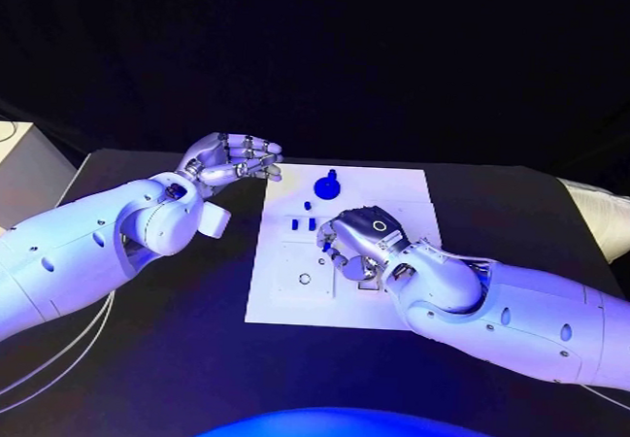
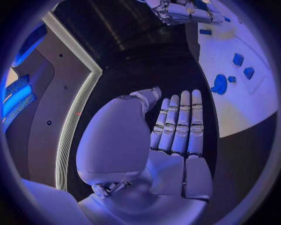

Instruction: Assemble the parts on the task board

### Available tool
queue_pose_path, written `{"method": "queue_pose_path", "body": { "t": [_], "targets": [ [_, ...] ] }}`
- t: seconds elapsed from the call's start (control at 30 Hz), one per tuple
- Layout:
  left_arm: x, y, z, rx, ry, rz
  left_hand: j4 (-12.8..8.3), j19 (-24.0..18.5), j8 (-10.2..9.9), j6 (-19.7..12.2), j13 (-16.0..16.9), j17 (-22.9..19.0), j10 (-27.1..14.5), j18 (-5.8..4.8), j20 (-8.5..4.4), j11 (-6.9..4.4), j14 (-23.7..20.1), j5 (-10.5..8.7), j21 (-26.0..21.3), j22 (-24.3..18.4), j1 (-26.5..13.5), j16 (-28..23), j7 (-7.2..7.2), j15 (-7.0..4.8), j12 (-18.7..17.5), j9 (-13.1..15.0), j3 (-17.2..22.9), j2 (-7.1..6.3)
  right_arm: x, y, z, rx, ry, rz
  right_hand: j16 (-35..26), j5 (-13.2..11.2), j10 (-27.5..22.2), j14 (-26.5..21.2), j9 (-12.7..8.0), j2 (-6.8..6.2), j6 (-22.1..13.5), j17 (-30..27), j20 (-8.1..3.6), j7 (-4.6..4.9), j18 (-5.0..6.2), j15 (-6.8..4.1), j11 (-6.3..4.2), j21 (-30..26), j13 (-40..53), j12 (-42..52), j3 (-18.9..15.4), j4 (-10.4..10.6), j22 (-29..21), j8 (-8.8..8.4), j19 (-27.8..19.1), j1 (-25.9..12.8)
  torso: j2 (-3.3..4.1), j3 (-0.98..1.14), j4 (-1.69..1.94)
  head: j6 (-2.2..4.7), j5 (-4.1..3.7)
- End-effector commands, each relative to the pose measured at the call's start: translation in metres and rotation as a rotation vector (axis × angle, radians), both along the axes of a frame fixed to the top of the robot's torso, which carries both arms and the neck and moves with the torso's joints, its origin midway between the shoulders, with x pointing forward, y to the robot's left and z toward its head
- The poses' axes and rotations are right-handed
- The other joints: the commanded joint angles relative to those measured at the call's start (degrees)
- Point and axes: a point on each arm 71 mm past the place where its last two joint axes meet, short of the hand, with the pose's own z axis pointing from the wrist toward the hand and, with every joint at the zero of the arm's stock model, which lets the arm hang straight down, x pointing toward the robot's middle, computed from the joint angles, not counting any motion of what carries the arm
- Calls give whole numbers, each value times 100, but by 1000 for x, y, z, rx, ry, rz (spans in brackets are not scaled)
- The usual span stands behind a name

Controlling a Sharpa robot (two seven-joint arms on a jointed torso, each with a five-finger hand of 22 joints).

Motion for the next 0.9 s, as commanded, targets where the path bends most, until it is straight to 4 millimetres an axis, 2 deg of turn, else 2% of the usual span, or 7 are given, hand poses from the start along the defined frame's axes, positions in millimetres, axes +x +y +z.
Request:
{"method": "queue_pose_path", "body": {
  "t": [0.03, 0.23, 0.47, 0.7, 0.9],
  "targets": [
    [0, -1, 2, -14, -8, -2, -7, 42, -37, -10, 9, 6, 9, 66, -2, 29, 40, 2, -37, -5, 68, -40, 51, 9, -33, -7, -23, 3, -2, 2, -2, -28, -11, 3, 21, 30, 191, 247, 7, 35, 47, -12, -23, -3, -42, -43, -144, -18, 8, 10, 32, -5, -10, 37, 27, 4, 2, 4, 0, -46, 41],
    [-1, -1, 2, -14, -7, -5, -6, 43, -37, -11, 9, 8, 9, 66, -2, 29, 41, 2, -38, -6, 67, -41, 51, 9, -34, -7, -26, 2, -1, 3, -6, -42, -2, 0, 21, 30, 191, 247, 7, 35, 47, -12, -23, -3, -42, -43, -144, -18, 8, 10, 32, -5, -10, 37, 27, 4, -6, -5, -5, -72, 53],
    [-1, -1, 2, -13, -5, -5, -6, 43, -37, -11, 9, 8, 9, 66, -2, 29, 41, 2, -38, -6, 67, -41, 51, 9, -34, -7, -26, 2, -1, 4, -9, -47, 5, 1, 21, 30, 191, 247, 7, 35, 47, -12, -23, -3, -42, -43, -144, -18, 8, 10, 32, -5, -10, 37, 27, 4, -7, 4, -6, -91, 75],
    [-1, -1, 1, -12, -4, -7, -3, 47, -40, -11, 9, 13, 7, 65, -1, 30, 42, 2, -41, -9, 64, -46, 52, 10, -37, -9, -30, 0, -2, 5, -10, -52, 10, 3, 21, 30, 191, 247, 7, 35, 47, -12, -23, -3, -42, -43, -144, -18, 8, 10, 32, -5, -10, 37, 27, 4, -5, -4, -7, -94, 82],
    [0, -1, 0, -12, -3, -7, -3, 47, -40, -11, 9, 13, 7, 65, -1, 30, 42, 2, -41, -9, 64, -46, 52, 10, -37, -9, -30, 0, -3, 5, -11, -54, 14, 5, 21, 30, 191, 247, 7, 35, 47, -12, -23, -3, -42, -43, -144, -18, 8, 10, 32, -5, -10, 37, 27, 4, -3, 3, -5, -101, 94]
  ]
}}
